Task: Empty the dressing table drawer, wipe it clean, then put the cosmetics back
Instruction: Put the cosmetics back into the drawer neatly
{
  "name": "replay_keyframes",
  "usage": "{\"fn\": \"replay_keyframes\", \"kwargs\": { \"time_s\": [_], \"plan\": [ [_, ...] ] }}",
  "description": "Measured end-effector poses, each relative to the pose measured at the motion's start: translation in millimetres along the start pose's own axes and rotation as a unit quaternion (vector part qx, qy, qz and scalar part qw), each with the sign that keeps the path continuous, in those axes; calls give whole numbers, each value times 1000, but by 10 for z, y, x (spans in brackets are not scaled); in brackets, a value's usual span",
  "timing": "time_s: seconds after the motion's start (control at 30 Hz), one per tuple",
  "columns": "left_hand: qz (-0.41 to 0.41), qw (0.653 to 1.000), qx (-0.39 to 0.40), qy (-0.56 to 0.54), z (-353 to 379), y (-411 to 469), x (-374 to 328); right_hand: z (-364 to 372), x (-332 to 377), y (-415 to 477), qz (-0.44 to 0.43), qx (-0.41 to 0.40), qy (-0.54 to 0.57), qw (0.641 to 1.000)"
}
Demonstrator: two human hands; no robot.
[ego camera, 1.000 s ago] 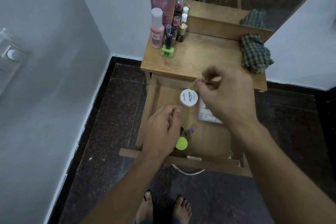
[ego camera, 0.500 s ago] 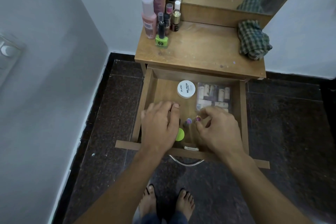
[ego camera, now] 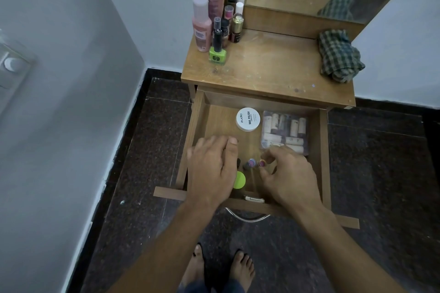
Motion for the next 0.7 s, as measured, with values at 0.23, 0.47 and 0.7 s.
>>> {"fn": "replay_keyframes", "kwargs": {
  "time_s": [0.23,0.47,0.7],
  "plan": [
    [-6,1000,-5,-18,-26,-17,-8,-145,87,-33,-13,28,-27,999],
    [-25,999,-17,-20,-37,-14,-2,-764,553,638,-58,-95,52,992],
    [-40,998,-39,-24,-28,-11,7,-935,1333,1682,-110,-202,40,972]
  ]
}}
Point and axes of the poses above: each hand's wrist, its own y-axis towards the middle knuckle, its own z-axis out of the palm, x = y × z, the point moved 1 cm from there along y, towards the middle knuckle, and after that the axes turned 8 degrees about -z, right-handed, at the moved point
